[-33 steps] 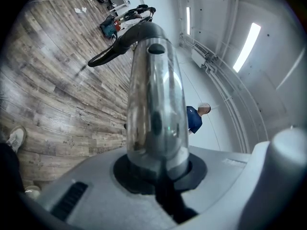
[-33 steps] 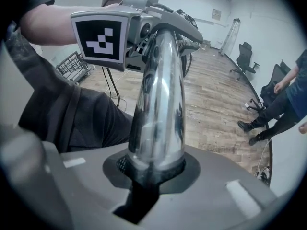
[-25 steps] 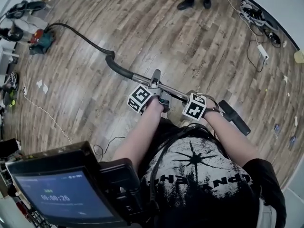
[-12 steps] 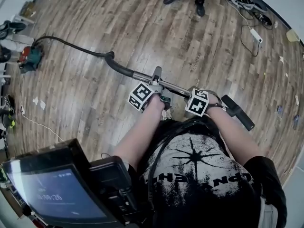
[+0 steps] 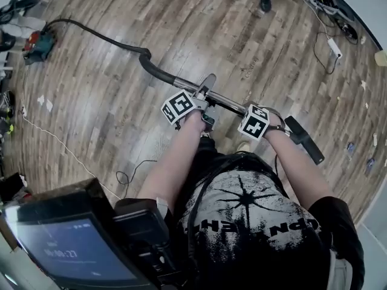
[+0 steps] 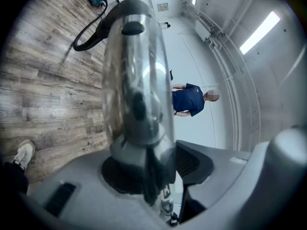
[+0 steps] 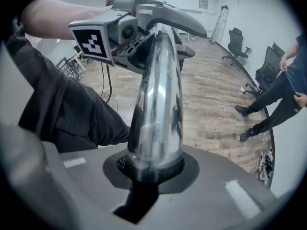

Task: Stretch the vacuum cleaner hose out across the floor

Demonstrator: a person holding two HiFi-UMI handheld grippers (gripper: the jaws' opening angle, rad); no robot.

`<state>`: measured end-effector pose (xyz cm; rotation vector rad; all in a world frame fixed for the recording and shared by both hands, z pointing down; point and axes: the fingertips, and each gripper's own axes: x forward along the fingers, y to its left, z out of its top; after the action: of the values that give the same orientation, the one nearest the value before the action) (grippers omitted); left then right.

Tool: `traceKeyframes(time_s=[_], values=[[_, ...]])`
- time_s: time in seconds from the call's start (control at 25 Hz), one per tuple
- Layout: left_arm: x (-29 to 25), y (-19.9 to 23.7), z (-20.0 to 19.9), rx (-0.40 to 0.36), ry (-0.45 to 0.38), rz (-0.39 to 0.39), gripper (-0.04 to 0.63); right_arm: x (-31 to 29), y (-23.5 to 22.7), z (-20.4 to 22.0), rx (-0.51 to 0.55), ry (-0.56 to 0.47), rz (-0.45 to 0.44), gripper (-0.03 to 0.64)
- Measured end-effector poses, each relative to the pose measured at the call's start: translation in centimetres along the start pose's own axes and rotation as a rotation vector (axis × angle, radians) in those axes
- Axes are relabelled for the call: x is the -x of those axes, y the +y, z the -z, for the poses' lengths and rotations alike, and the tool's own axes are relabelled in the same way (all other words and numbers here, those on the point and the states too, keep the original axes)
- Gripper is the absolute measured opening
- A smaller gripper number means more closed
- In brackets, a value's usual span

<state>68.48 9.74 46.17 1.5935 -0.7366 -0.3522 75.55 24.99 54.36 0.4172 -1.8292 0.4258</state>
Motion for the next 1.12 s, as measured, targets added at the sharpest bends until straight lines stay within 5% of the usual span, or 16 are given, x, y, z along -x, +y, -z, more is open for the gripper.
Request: traceKeyframes(time_s=[0.36, 0.68, 0.8, 1.0, 1.12], values=[[0.0, 3.5, 4.2, 0.018, 0.086, -0.137, 0.179, -1.3, -1.1, 3.0, 0.062, 0.05, 0.002, 0.077], [0.2, 4.3, 4.3, -0.007, 0.137, -0.149, 0.198, -2.6, -4.0, 2.4, 0.028, 0.041, 0.039, 0.08], [0.7, 4.6, 5.0, -0.022, 0.156, -0.156, 0.152, -3.6, -4.4, 3.3, -0.035, 0.042, 0.027, 0.08], [-0.1, 6.1, 6.9, -0.148, 0.228, -0.148, 0.0, -6.0, -5.8, 6.6, -0.076, 0.067, 0.028, 0.08], [-1.4, 7.4, 8.2, -0.289, 0.275, -0.117, 0.0, -8.4, -6.7, 9.1, -0.065, 0.078, 0.036, 0.08]])
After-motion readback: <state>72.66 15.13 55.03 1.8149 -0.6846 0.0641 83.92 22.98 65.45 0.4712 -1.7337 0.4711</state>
